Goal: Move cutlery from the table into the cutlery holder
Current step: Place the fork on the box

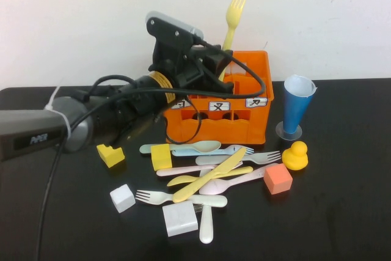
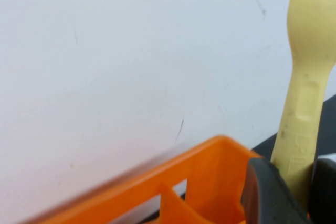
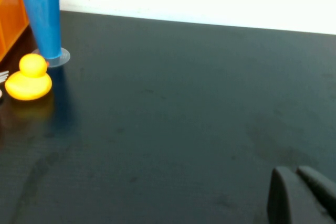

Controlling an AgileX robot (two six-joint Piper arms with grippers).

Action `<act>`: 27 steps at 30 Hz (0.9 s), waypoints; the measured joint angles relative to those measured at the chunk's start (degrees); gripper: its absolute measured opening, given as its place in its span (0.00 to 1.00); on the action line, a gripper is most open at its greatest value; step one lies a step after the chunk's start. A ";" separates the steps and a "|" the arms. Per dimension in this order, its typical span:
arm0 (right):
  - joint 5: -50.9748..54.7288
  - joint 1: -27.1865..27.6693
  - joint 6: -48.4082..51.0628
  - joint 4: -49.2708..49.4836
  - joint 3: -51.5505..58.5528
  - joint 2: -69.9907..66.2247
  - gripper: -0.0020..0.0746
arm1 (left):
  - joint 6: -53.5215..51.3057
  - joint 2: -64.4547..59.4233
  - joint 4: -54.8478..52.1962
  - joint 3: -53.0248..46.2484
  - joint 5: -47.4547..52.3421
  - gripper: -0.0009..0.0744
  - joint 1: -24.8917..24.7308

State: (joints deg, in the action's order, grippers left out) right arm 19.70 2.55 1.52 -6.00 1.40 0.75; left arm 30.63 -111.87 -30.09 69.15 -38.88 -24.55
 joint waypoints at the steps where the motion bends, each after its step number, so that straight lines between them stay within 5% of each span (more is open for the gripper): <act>1: 0.00 0.00 0.00 0.00 0.00 0.00 0.02 | -0.15 -0.37 0.30 0.00 0.00 0.20 0.00; 9: 0.00 0.00 0.00 0.00 0.00 0.00 0.02 | -4.21 -4.08 4.22 0.00 -1.12 0.21 0.00; 20: 0.00 0.00 0.00 0.00 0.00 0.00 0.02 | -4.84 -3.99 4.05 0.00 -0.32 0.45 0.00; 27: 0.00 0.00 0.00 0.00 0.00 0.00 0.02 | 6.71 7.59 -7.21 0.00 15.36 0.44 0.00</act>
State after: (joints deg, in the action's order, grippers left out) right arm 19.70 2.55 1.52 -6.00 1.40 0.75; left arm 37.34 -104.28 -37.30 69.15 -23.51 -24.55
